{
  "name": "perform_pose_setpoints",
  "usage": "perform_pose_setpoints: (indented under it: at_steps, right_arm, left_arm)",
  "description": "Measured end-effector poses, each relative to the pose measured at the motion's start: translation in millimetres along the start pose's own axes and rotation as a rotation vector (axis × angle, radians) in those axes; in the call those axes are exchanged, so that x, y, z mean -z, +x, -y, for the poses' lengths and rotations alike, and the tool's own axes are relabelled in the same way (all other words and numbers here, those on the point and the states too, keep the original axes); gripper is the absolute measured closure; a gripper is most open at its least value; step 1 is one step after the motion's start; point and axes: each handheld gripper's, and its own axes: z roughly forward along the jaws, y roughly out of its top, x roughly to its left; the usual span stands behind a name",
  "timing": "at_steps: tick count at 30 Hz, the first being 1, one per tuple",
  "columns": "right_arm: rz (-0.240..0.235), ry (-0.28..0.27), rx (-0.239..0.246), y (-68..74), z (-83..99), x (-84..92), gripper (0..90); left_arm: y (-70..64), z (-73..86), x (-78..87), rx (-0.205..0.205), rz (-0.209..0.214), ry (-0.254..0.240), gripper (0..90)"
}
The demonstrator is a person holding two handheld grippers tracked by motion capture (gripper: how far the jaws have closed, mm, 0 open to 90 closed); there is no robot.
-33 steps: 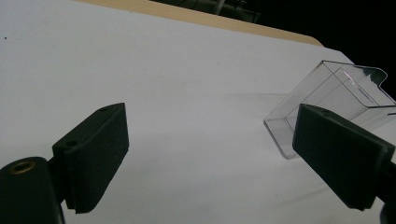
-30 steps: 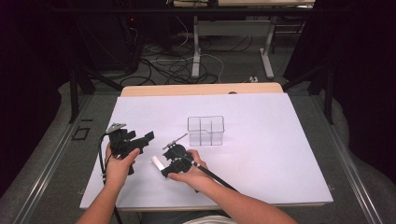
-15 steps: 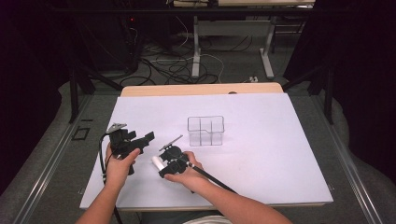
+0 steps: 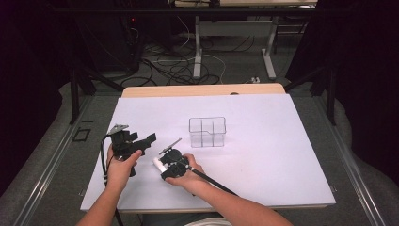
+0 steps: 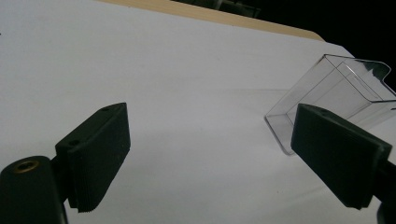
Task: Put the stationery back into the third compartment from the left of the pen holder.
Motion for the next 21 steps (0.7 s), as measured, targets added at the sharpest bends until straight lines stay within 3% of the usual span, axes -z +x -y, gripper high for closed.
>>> perform_pose_setpoints:
  at_steps: [21]
  right_arm:
    - [-0.019, -0.018, -0.04, -5.3, 1.9, 2.7, 71.0]
  left_arm:
    - [-0.6, 0.5, -1.3, -0.004, -0.006, -0.002, 12.4]
